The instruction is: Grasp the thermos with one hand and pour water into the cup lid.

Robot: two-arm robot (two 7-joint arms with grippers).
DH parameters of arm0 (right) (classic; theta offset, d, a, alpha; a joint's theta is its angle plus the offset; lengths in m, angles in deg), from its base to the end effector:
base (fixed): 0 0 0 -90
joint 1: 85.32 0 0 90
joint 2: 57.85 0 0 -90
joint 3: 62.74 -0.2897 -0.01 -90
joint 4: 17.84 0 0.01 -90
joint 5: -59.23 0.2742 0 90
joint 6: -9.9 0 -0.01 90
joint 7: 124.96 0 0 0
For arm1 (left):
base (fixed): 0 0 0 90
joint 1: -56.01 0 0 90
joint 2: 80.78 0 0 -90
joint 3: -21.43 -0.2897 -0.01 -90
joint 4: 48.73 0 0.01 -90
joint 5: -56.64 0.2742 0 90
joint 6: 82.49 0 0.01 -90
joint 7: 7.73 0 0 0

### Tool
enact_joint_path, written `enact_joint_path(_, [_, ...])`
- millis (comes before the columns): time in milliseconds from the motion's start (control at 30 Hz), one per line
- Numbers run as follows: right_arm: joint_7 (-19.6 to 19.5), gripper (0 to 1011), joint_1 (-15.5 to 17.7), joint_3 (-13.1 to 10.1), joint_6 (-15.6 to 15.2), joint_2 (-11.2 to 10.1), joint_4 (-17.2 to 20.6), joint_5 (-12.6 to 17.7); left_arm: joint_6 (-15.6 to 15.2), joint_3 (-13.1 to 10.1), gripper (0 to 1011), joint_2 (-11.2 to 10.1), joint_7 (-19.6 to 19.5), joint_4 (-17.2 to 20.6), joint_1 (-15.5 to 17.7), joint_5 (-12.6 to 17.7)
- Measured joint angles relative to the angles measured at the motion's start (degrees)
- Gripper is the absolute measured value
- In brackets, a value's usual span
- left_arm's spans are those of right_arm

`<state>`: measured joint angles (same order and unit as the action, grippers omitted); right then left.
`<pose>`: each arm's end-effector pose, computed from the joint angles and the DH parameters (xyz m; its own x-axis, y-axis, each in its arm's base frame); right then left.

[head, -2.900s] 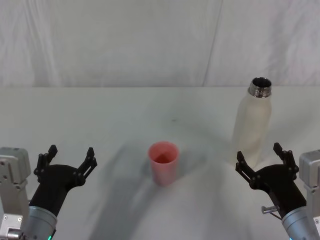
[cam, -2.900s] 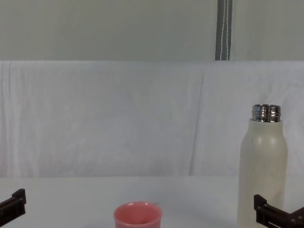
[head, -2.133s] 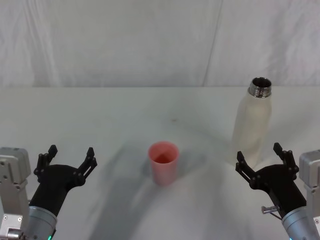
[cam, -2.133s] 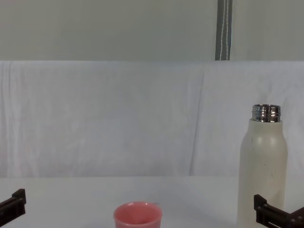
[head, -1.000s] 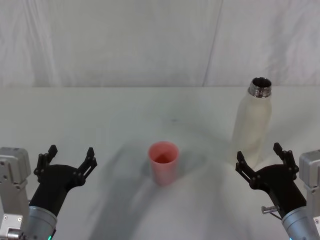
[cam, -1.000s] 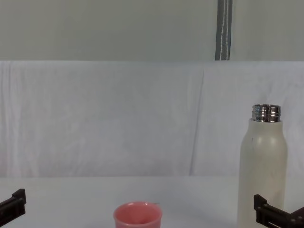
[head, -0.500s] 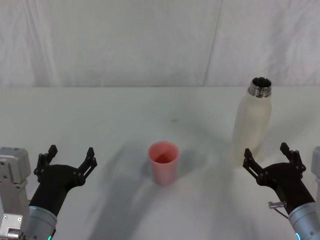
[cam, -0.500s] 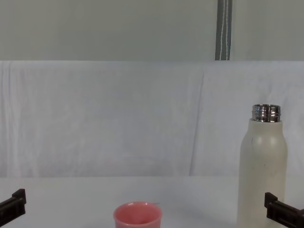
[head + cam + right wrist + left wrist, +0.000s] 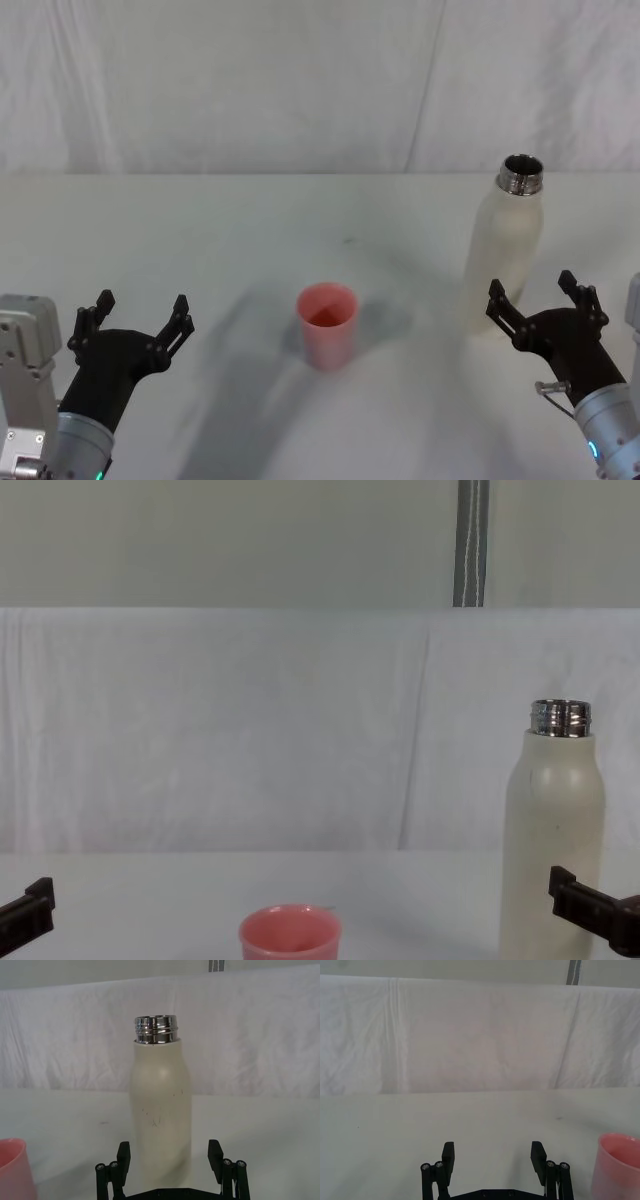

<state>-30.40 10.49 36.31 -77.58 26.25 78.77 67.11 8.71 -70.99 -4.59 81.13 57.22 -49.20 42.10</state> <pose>0.2610 0.0185 -0.2978 0.2448 -0.9684 -0.0488 0.9690 0.2426 0.0466 0.2186 0.0411 -0.2848 0.1246 0.9917 -0.0326 -0.9921 0.1241 -0.0177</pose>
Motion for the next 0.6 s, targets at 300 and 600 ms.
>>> enact_joint_path(300, [2.19, 1001, -2.60, -0.65, 1.12, 0.94, -3.06, 0.90, 0.00, 0.00, 1001, 0.00, -0.01, 0.00, 0.00, 0.00])
enact_joint_path(600, [3.24, 1001, -4.75, -0.91, 1.31, 1.40, -5.62, 2.03, 0.00, 0.00, 1001, 0.00, 0.00, 0.00, 0.00, 0.00])
